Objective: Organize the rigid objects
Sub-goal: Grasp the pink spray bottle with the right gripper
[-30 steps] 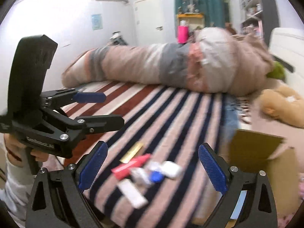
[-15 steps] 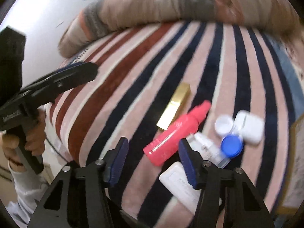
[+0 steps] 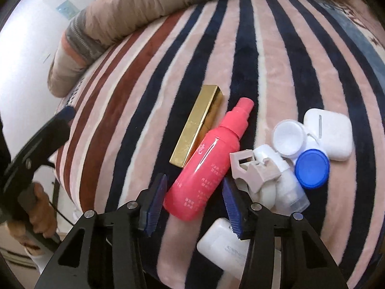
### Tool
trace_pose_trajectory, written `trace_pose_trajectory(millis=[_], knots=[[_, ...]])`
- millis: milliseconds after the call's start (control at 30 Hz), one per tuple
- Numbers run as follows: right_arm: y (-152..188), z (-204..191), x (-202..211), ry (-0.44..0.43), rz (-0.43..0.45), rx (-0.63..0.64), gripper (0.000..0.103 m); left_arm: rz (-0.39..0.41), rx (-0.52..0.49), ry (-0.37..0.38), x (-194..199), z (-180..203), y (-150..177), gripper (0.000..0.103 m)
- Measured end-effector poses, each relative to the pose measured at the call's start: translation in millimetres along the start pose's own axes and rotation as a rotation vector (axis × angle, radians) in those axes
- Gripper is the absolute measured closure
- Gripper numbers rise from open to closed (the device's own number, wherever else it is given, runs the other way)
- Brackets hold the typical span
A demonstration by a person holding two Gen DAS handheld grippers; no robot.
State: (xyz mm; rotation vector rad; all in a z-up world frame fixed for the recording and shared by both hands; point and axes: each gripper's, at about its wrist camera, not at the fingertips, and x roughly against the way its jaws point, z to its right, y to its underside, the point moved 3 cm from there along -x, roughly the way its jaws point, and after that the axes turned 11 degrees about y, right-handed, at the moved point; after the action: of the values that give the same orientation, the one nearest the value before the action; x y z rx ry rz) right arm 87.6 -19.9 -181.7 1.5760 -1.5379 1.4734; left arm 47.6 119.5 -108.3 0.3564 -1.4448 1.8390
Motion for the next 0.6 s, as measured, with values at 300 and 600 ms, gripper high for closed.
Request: trace_pose_trajectory(millis=[300,600], knots=[[3.2,-1.8,5.4,0.098,0.067,0.049,0.071,-0.012,0.018,0.045,1.8,-0.3,3.3,0.015],[13.3,-2.6,29.0,0.057,0.160,0.088,0.075,-0.051,0.070,0.212,-2.5,8.3,4.3,0.015]])
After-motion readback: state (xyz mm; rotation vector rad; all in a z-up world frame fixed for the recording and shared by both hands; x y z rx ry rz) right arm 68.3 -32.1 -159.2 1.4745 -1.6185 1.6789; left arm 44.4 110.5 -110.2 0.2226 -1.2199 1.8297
